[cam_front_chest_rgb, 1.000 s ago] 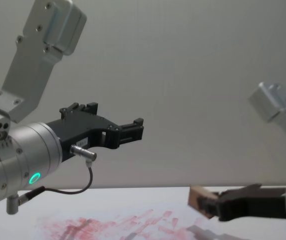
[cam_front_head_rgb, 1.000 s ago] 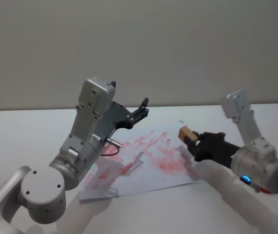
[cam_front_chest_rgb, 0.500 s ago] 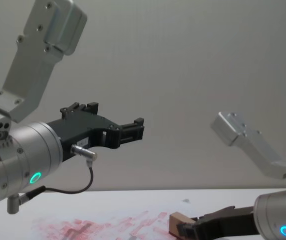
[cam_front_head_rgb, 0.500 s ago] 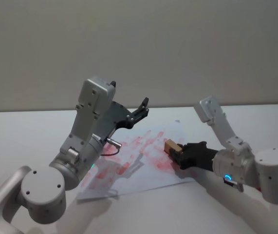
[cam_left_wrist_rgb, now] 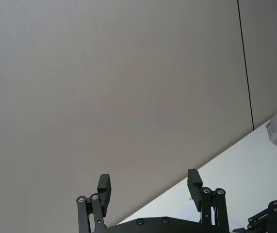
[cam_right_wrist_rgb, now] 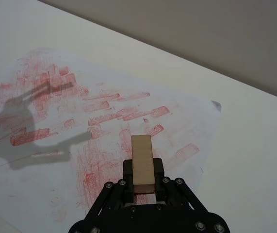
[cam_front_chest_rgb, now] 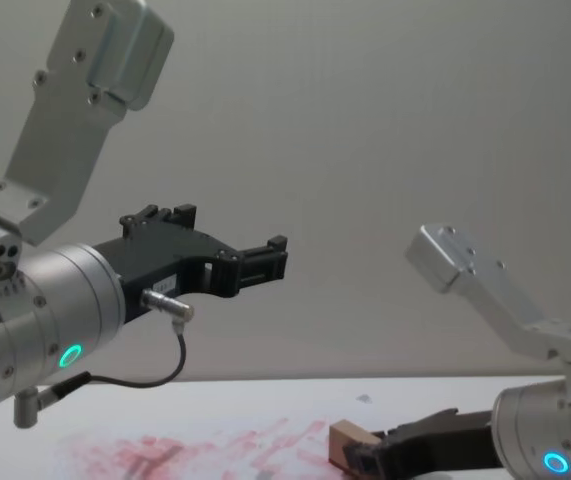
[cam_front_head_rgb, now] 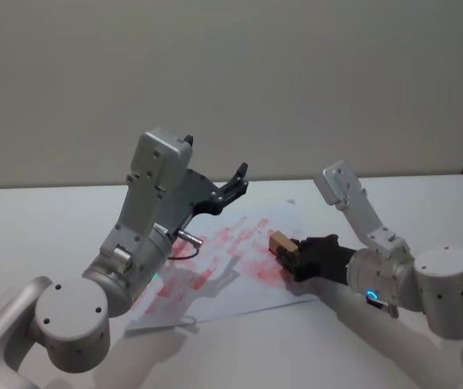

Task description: Use the one hand to pick up the stamp and affix it onto the A4 paper.

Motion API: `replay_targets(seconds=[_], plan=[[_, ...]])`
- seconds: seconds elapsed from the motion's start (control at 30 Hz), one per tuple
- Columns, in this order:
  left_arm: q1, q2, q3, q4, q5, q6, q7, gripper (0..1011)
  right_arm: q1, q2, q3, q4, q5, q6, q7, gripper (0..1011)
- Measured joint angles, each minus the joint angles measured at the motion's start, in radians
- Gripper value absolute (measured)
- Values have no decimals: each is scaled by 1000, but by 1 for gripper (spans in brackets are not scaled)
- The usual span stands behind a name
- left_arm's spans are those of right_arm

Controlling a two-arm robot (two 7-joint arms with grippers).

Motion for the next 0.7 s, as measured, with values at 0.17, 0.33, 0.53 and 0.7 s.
replay_targets(seconds=[0.17,0.33,0.53,0.7], plan=[[0,0,0,0,0,0,0,1001,-14,8,0,-41,13,-21,-18,216],[0,0,0,0,0,0,0,1001,-32,21,10,-108,40,-41,-42,216],[0,0,0,0,0,0,0,1001,-75,51,33,-221,87,-60,-97,216],[0,0,0,0,0,0,0,1001,-130,90,60,-324,134,-62,-158,216]])
